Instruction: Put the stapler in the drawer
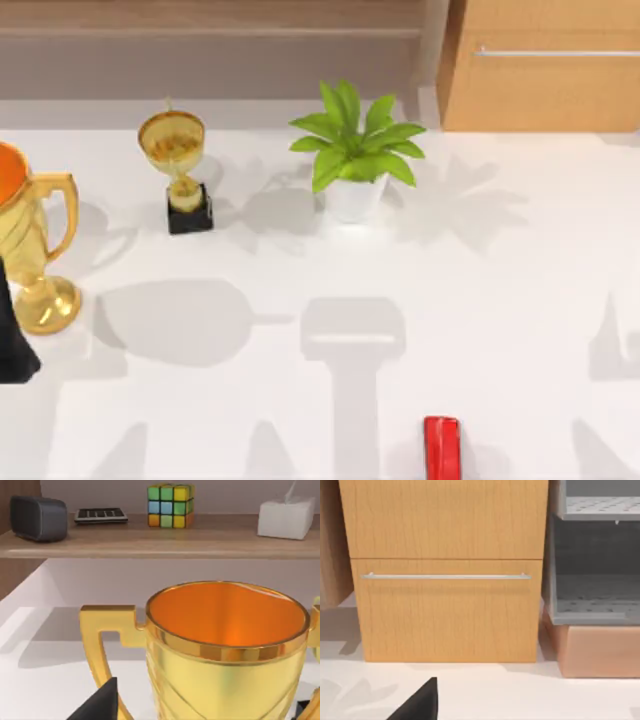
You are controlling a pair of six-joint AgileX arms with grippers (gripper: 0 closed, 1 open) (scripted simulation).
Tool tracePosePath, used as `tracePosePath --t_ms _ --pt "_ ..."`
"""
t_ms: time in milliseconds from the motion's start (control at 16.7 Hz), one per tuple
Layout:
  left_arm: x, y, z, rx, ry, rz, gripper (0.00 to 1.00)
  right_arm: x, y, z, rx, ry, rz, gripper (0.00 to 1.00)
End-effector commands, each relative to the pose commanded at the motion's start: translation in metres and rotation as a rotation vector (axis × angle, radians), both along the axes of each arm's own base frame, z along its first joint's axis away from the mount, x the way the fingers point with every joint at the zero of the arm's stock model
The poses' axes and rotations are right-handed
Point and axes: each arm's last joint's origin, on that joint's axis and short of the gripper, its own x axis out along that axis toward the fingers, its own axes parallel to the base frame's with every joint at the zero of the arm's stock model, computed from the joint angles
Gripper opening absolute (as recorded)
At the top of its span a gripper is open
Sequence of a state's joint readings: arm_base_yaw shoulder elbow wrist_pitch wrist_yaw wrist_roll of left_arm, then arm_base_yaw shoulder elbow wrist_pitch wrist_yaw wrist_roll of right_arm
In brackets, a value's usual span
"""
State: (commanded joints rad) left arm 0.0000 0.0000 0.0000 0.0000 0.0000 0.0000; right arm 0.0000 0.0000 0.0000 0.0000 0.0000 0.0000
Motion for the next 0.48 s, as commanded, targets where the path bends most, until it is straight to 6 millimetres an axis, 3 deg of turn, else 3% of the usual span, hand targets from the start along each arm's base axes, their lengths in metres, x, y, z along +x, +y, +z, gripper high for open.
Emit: tracePosePath --t_ms 240,480 --pt "0.0 0.0 0.0 0.0 0.0 0.0 1.0 0.001 0.0 0.004 -0.024 0.0 0.0 1.0" --pt "0.0 0.0 0.0 0.0 0.0 0.0 1.0 0.011 0.0 0.031 -0.183 -0.025 0.002 1.0"
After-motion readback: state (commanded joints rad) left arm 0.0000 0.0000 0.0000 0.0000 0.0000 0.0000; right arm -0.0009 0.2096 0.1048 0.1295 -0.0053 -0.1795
